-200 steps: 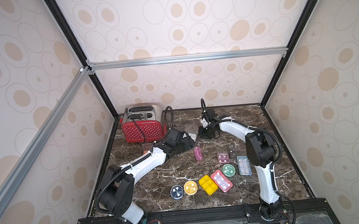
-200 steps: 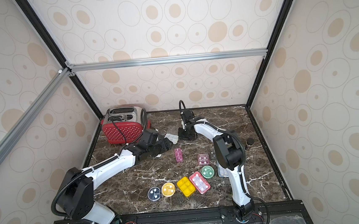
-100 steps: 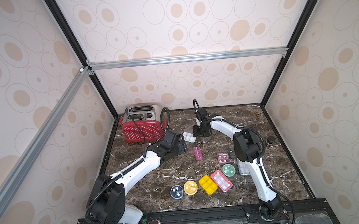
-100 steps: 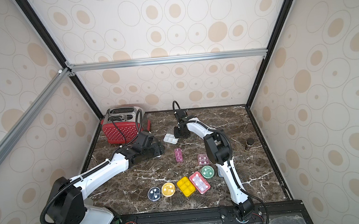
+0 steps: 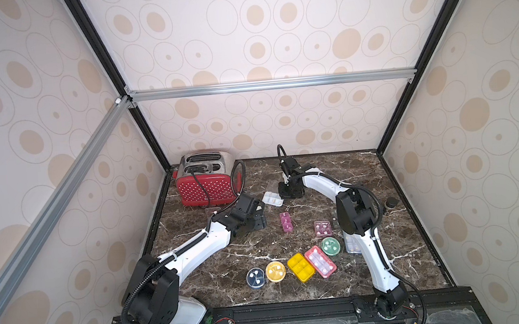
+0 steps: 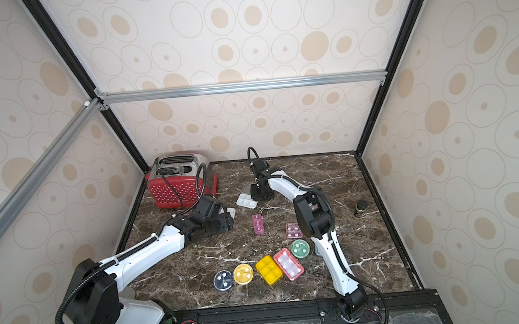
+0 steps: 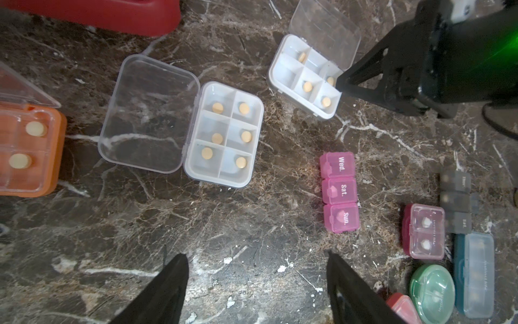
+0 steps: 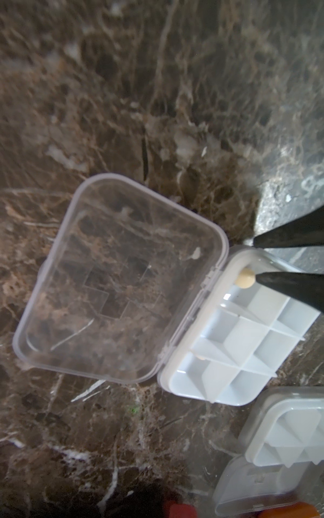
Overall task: Close pillboxes
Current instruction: Move the pillbox to the center of the board.
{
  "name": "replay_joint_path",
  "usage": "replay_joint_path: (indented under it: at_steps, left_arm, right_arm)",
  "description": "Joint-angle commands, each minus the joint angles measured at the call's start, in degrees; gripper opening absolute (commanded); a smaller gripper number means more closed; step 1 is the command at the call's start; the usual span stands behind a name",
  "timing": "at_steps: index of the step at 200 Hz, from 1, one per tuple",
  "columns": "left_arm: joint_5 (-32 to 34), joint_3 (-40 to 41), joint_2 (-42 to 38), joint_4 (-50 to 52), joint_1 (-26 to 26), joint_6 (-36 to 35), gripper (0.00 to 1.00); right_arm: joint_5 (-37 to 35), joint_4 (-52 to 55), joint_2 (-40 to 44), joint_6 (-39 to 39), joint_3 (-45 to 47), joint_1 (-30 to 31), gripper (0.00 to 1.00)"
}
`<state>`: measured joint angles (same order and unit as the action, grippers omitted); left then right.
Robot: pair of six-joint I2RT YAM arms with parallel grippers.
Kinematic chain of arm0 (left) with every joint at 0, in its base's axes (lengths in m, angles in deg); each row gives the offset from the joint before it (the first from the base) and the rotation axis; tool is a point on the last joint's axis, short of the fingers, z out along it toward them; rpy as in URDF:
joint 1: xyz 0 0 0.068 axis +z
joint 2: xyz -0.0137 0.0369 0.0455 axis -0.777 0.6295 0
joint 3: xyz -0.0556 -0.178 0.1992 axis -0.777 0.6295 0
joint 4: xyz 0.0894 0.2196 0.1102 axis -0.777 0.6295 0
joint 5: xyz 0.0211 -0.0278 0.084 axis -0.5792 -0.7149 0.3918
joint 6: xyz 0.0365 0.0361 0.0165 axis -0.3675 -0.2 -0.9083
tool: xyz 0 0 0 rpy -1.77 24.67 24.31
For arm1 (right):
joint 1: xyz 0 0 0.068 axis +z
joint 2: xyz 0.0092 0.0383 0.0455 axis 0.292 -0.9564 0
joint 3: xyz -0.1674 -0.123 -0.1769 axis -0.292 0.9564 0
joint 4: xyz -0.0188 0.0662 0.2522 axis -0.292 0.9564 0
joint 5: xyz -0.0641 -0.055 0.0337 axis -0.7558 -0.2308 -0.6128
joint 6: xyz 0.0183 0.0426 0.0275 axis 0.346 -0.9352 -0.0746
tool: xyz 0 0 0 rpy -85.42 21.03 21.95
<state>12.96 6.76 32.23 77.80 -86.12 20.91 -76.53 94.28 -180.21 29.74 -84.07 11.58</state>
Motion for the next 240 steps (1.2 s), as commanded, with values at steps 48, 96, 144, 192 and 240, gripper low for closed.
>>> replay_joint_path:
  at_steps: [48, 96, 144, 192, 240]
  left_arm:
    - [1.2, 1.2, -1.1, 1.3, -0.1, -0.2, 0.76]
    - [0.9, 1.1, 0.0, 0.7, -0.9, 0.0, 0.76]
    - [1.0, 1.5, 1.6, 0.2, -2.0, 0.1, 0.76]
    - [0.6, 2.6, 2.5, 0.2, -2.7, 0.4, 0.75]
    - [-3.6, 3.7, 4.2, -4.6, -2.7, 1.7, 0.74]
  right_arm:
    - [-1.2, 1.0, 2.6, 0.6, 4.7, 0.2, 0.14]
    - [0.1, -0.4, 6.3, 2.0, 9.6, 0.3, 0.11]
    - [0.4, -1.1, 10.2, 3.6, 15.4, 1.6, 0.08]
    - [-1.7, -0.8, 12.8, 3.9, 20.7, 3.7, 0.07]
    - [-8.1, 0.4, 16.7, -0.2, 26.2, 7.3, 0.07]
